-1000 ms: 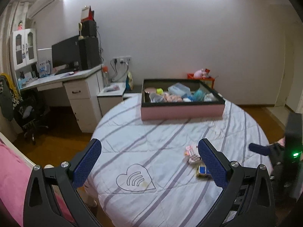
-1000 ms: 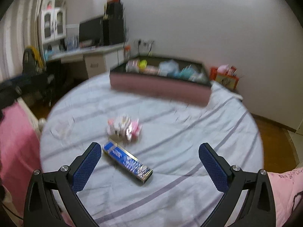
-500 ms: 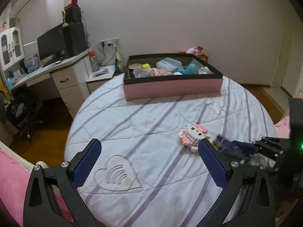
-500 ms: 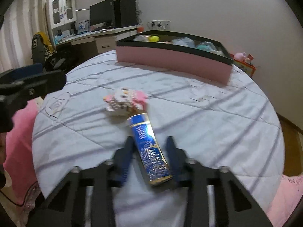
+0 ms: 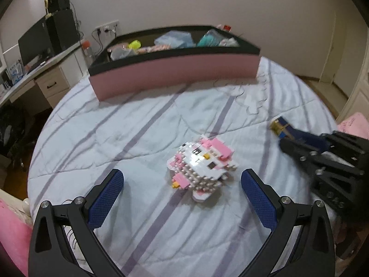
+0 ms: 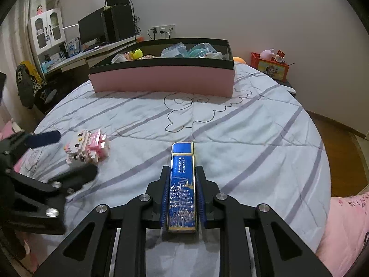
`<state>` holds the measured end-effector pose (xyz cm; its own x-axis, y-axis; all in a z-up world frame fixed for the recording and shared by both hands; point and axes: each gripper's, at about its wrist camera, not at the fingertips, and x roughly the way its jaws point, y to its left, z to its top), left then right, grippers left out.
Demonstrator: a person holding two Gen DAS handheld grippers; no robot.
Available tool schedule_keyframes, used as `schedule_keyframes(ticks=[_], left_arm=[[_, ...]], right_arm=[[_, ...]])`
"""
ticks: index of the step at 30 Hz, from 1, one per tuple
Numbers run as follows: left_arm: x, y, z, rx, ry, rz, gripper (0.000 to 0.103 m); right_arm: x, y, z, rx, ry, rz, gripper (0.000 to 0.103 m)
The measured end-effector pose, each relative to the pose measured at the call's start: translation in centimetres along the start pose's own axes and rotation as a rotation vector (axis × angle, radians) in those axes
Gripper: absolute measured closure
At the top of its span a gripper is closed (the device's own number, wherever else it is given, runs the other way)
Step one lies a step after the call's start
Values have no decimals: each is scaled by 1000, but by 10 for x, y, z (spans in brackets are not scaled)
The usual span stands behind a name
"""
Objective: Organize rigid objects
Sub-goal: 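Grasp the pixel-block figure with the left tool while the right tool grasps the blue box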
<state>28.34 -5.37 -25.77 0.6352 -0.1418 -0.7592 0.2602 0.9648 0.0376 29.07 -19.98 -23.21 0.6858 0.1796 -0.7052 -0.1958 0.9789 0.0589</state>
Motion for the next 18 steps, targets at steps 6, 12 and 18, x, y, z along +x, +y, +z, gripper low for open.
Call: schedule_keyframes(ticks=[6, 12, 18], left_arm=[[4, 4, 4, -25, 1, -22, 8], [-2, -3, 3, 29, -31, -40, 44], [-6, -4, 1, 39, -42, -54, 44]], right_arm=[[1, 0, -1, -3, -3, -2, 82], [0, 6, -2, -54, -3, -56, 82], [-2, 9, -3, -62, -10, -71, 82]])
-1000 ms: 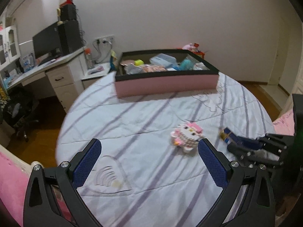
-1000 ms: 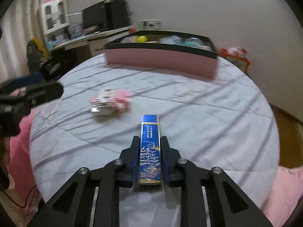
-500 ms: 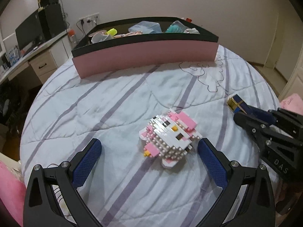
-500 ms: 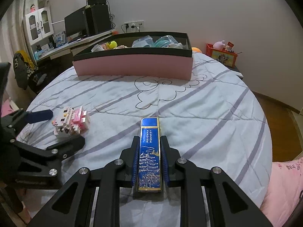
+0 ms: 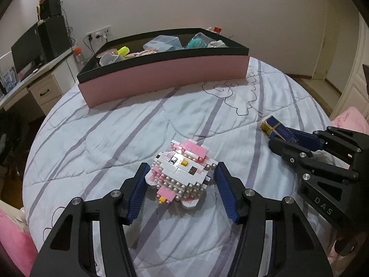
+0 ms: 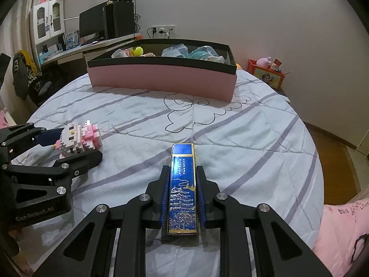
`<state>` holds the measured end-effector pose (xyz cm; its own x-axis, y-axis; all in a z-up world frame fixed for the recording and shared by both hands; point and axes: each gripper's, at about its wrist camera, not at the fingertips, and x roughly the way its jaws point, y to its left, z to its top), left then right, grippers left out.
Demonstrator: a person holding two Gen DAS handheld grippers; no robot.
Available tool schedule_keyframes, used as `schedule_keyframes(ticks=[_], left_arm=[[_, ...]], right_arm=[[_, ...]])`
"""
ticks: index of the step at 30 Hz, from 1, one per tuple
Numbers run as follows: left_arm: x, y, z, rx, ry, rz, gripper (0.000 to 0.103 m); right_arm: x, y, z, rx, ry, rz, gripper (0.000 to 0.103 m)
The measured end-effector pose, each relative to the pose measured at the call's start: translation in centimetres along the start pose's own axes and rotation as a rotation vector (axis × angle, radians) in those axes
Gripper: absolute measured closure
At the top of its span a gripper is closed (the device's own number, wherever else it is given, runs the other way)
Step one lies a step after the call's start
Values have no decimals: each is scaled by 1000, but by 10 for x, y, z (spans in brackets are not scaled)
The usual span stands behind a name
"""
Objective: Organize rigid objects
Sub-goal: 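Grasp the pixel-block figure with the left tool while the right tool grasps the blue box, then carry the pixel-block figure and blue box into the pink box and release both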
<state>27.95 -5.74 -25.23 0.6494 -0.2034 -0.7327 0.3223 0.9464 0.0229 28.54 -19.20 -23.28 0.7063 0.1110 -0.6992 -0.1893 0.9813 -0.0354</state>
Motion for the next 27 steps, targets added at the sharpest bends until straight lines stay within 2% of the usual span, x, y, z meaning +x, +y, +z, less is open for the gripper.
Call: schedule_keyframes(ticks=[4, 7, 11, 20, 27], left_arm=[[-4, 1, 0, -6, -9, 4, 44], [-11, 4, 1, -11, -28, 6, 44], [-26, 11, 7, -37, -80, 24, 44], [-75, 28, 36, -69, -256, 87, 44], [-120, 30, 61, -73, -420, 157, 44]], right_arm=[[-1, 0, 2, 16, 4, 10, 82], [-4, 2, 4, 37, 0, 50, 82], [-15, 13, 10, 45, -49, 90, 82], [-57, 30, 47, 38, -207, 110, 82], [-86, 38, 74, 27, -326, 87, 82]])
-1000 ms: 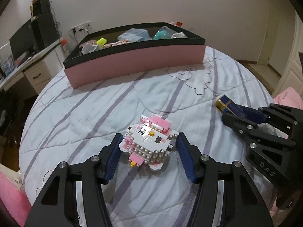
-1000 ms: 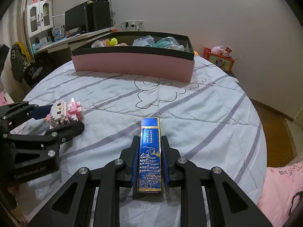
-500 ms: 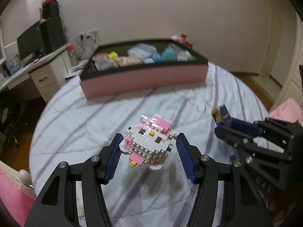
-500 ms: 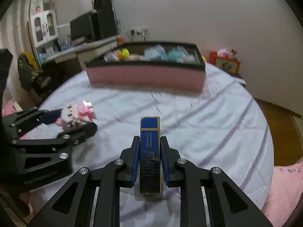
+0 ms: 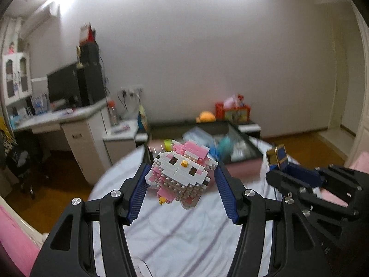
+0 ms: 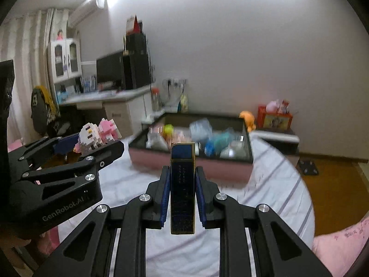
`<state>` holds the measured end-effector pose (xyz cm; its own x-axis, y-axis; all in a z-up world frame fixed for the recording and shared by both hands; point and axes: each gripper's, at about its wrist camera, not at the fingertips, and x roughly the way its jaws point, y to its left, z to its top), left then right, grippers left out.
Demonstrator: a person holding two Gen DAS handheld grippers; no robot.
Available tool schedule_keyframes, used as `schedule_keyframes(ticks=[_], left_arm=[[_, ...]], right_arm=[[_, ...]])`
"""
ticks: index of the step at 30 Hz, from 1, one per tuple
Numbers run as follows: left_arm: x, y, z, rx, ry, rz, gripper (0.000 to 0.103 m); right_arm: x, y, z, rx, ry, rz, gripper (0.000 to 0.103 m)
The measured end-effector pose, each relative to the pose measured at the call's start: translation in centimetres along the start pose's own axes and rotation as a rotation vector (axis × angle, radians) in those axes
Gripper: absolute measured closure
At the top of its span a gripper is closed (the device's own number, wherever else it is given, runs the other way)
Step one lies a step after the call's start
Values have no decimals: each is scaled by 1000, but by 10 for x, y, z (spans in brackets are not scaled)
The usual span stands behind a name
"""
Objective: Organize rigid objects
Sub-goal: 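Carry the pixel-block figure and blue box into the pink box and release both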
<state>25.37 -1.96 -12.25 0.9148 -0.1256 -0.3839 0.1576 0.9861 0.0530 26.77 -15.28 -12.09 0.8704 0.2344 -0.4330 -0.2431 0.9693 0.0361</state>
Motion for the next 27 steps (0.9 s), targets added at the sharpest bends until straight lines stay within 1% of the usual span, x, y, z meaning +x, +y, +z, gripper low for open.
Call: schedule_keyframes(ticks=[4, 6, 9, 17, 21, 24, 27], left_arm=[[-11, -1, 19, 13, -60, 24, 44], [-14, 1, 26, 15, -88, 46, 44], [-13, 4, 36, 25, -118, 55, 44], [2, 6, 56, 38, -158, 66, 44], [19, 3, 69, 61, -163, 71, 44], [42, 0, 82, 90, -155, 79, 44], [72, -2, 93, 112, -131, 78, 45]], right_arm=[[-9, 8, 19, -10, -56, 11, 82], [-12, 13, 29, -27, -93, -5, 82], [-13, 16, 37, -30, -119, 0, 82], [-6, 16, 57, -52, -160, -15, 82], [5, 12, 68, -67, -167, -29, 82], [20, 7, 79, -85, -167, -48, 82], [42, -3, 89, -88, -157, -47, 82]])
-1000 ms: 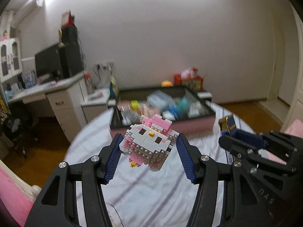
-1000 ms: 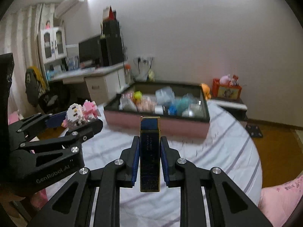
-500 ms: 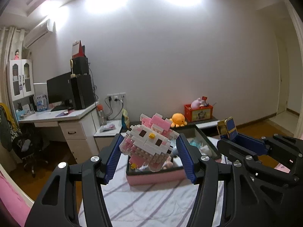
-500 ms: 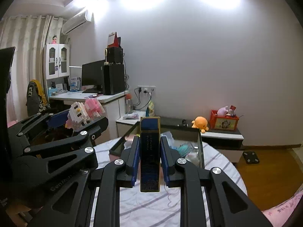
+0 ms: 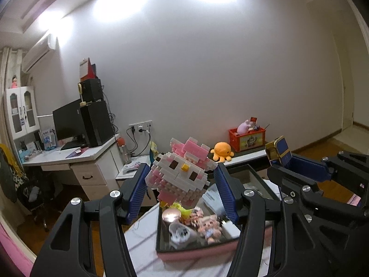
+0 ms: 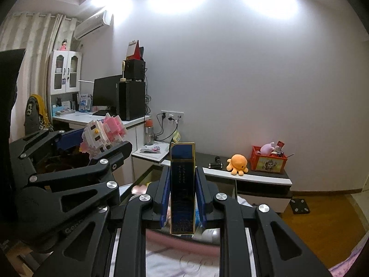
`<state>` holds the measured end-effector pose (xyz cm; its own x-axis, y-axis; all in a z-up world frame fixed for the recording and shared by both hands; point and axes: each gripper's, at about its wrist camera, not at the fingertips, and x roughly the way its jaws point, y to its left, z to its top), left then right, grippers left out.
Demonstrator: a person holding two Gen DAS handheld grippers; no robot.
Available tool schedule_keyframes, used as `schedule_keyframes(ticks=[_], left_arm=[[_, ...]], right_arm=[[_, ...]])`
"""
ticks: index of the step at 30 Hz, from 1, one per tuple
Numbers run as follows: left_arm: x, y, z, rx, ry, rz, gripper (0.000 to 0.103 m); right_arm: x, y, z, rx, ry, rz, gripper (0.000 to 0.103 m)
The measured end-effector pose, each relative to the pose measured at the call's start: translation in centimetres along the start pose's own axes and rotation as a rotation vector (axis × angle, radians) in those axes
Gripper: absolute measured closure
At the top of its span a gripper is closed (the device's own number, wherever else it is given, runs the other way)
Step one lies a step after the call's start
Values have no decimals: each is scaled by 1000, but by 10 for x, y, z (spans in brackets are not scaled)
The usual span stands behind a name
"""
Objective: Organize rigid objects
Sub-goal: 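Carry the pixel-block figure and blue box into the pink box and release both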
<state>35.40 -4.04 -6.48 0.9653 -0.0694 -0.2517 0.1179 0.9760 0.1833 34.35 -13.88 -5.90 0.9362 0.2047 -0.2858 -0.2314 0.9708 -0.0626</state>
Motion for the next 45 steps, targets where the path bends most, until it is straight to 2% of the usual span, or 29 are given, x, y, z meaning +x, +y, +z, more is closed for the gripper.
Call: schedule_keyframes(ticks=[5, 9, 13, 17, 25, 32, 34, 36, 39, 41, 45], left_arm=[[68, -3, -2, 19, 100, -41, 45], [127, -10, -16, 39, 206, -63, 45], [179, -18, -38, 70, 329, -75, 45], [214, -26, -57, 90, 420, -73, 44], [237, -28, -60, 86, 473, -77, 44], [240, -33, -53, 105, 474, -60, 42], [240, -33, -53, 111, 472, -37, 36], [241, -30, -52, 106, 466, -2, 19], [238, -23, -53, 94, 456, 19, 7], [236, -19, -53, 87, 457, 20, 6], [233, -11, -54, 69, 468, 17, 4]], right_arm=[[54, -14, 2, -12, 73, -10, 82], [106, -24, -7, -20, 172, -13, 82], [157, -32, -26, -35, 287, -19, 82], [191, -36, -44, -49, 389, -22, 82], [220, -40, -49, -110, 465, -75, 82], [219, -46, -43, -83, 452, -88, 81], [221, -47, -44, -72, 462, -81, 81], [221, -48, -44, -73, 461, -89, 81], [220, -51, -44, -58, 461, -78, 81], [218, -54, -44, -41, 464, -74, 77], [215, -57, -41, -34, 464, -94, 55]])
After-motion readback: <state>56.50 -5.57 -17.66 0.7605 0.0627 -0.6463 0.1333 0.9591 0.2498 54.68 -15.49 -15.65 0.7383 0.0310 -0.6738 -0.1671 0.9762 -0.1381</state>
